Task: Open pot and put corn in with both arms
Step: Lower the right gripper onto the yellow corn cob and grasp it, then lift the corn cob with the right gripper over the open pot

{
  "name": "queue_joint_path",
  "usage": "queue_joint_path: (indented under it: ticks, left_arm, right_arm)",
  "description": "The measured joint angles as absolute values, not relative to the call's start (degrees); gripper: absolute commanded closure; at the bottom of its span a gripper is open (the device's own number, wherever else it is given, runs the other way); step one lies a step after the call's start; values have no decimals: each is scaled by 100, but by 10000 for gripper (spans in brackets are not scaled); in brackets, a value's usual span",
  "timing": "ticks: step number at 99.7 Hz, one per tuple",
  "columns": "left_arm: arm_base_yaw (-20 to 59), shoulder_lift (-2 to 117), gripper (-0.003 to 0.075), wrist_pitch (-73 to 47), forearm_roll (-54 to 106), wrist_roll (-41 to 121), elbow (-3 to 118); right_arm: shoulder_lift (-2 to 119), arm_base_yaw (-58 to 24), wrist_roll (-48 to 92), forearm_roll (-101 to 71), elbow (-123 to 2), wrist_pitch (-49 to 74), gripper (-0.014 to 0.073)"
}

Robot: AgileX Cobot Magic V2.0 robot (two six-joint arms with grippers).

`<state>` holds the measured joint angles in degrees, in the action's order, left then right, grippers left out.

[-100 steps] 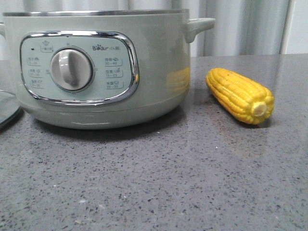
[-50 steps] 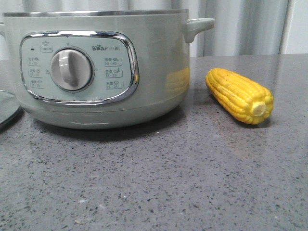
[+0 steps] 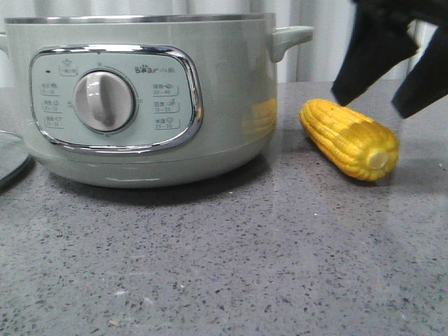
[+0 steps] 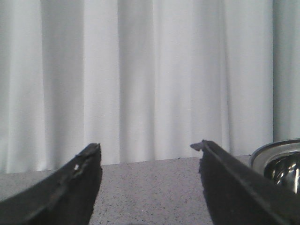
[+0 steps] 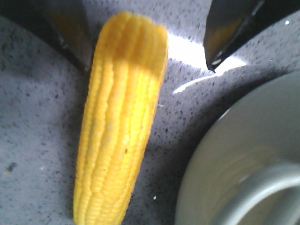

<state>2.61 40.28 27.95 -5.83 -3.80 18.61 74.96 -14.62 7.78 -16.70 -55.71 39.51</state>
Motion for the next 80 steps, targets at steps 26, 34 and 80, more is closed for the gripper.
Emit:
queue_joint_path:
  ticks: [26,34,80]
  left_arm:
    - [261,4028,310,2790,-591,-380,1861]
    - [261,4028,310,2782,-591,-380,1861]
    - [261,4028,310,2782,-591,-390,1861]
  right_arm:
    - [8282,-1483,778,-1673,-5895,3951,181]
    - [8395,-1483,778,-1673,-5908,3988,203]
    - [8525,-1483,778,-1708,-5940,4142,657]
